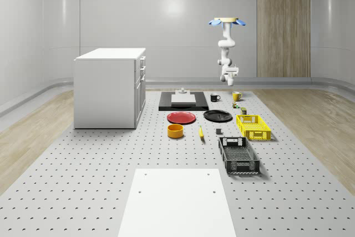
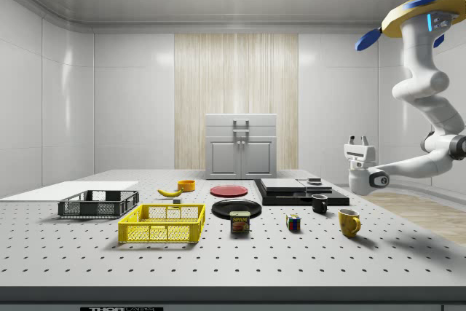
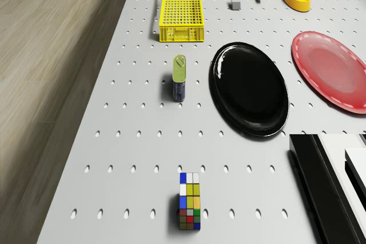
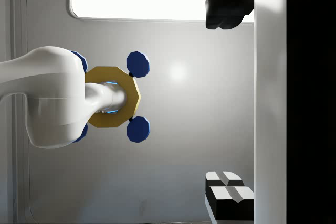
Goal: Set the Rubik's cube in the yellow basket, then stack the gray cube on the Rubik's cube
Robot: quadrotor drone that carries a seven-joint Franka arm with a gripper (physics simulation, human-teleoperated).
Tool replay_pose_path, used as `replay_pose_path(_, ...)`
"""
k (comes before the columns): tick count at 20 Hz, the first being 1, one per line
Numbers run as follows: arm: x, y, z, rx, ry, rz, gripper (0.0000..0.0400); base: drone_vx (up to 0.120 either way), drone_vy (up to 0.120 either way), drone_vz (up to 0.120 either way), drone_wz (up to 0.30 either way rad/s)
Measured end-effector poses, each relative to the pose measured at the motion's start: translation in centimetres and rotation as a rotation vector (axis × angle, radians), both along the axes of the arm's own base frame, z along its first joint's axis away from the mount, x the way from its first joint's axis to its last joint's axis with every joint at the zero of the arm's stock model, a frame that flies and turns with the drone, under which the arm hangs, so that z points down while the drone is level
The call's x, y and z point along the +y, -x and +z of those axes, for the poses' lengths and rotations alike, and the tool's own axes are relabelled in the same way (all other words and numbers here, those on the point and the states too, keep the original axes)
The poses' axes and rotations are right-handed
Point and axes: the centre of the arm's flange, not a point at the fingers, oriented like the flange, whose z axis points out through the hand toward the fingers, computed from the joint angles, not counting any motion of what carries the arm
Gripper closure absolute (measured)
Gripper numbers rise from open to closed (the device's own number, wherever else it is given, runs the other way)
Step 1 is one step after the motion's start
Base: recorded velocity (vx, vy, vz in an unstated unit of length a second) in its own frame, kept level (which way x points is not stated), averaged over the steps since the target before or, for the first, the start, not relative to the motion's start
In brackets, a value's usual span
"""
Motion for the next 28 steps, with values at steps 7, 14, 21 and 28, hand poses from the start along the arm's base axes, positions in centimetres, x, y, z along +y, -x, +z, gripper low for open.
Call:
replay_pose_path(7,0.3,0.1,0.0,-0.005,0.028,-0.001,0.0000,0.120,0.046,0.000,0.000)
replay_pose_path(14,1.2,0.1,-0.1,-0.011,0.118,-0.003,0.0000,0.120,0.000,0.000,0.000)
replay_pose_path(21,3.9,0.1,-0.9,-0.015,0.407,-0.010,0.0000,0.120,0.000,0.000,0.000)
replay_pose_path(28,9.2,0.0,-6.7,-0.015,1.211,-0.030,0.0000,0.120,0.000,-0.011,0.000)
